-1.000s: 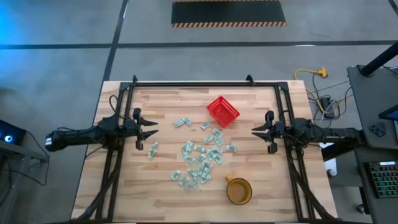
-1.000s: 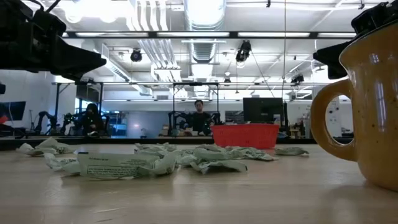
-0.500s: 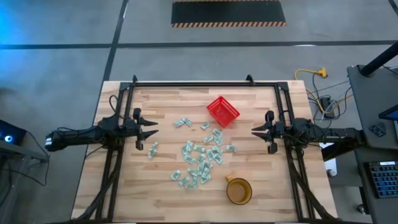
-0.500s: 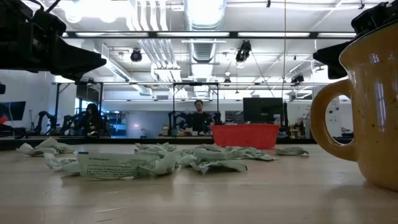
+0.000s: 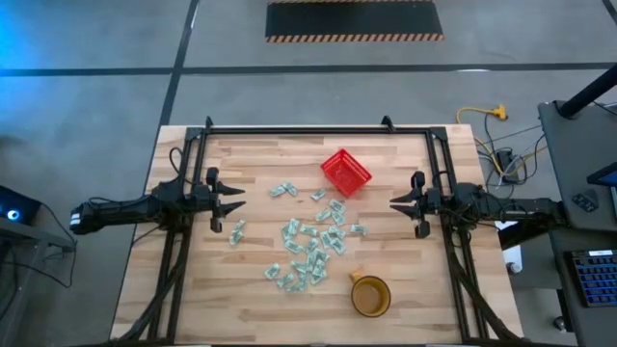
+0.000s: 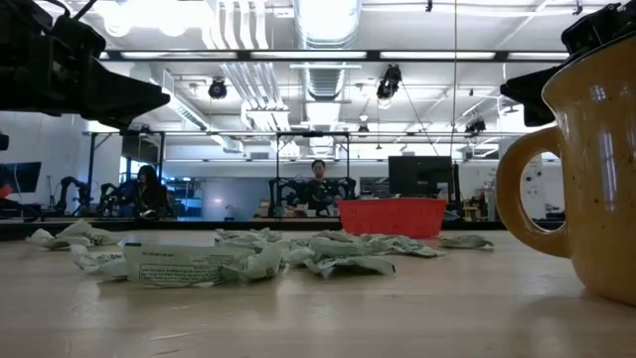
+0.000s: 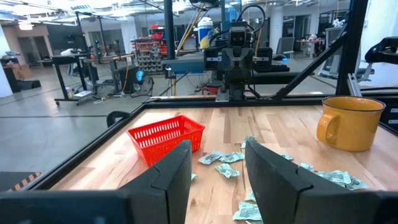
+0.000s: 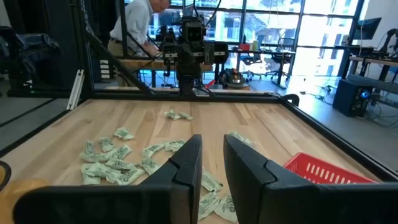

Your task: Pick and place Stevia / Truvia into bins

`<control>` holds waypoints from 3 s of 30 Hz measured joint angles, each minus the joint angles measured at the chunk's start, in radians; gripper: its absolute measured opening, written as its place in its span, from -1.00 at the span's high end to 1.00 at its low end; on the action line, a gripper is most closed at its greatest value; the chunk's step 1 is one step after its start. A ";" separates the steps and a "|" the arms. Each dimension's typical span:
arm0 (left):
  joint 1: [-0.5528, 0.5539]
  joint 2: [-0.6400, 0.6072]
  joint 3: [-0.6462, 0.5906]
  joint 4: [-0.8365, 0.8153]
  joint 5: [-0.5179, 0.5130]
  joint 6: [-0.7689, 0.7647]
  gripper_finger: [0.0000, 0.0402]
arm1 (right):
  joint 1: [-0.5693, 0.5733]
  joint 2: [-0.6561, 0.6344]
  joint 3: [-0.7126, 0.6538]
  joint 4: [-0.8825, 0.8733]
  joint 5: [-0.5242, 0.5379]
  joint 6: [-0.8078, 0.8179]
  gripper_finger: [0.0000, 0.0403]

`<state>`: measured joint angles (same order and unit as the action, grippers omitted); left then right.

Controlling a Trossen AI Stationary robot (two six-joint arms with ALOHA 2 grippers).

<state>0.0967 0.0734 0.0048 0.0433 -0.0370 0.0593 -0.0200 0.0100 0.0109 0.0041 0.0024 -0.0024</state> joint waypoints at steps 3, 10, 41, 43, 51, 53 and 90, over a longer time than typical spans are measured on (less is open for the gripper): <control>0.000 0.000 0.000 0.000 0.000 0.000 0.33 | 0.000 0.000 0.000 0.000 0.000 0.001 0.72; 0.000 0.000 0.000 0.000 0.000 0.000 0.33 | 0.000 0.000 0.000 0.000 0.000 0.000 0.72; 0.000 0.000 0.000 0.153 0.002 -0.001 0.33 | 0.000 0.000 0.000 0.207 0.000 -0.099 0.72; 0.000 0.000 0.000 0.201 0.002 -0.032 0.33 | 0.000 0.000 0.000 0.245 -0.001 -0.073 0.72; 0.000 0.072 0.005 0.284 -0.007 -0.002 0.33 | 0.000 0.014 0.000 0.472 -0.002 -0.094 0.72; 0.000 0.119 0.006 0.332 -0.019 0.030 0.33 | 0.000 0.036 0.000 0.524 -0.002 -0.123 0.72; 0.000 0.827 0.458 0.010 -0.344 0.135 0.33 | 0.000 0.763 0.555 -0.112 0.069 -0.169 0.46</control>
<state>0.0971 0.9004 0.4633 0.0537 -0.3810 0.1943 -0.0200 0.7733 0.5658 -0.1074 0.0713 -0.1710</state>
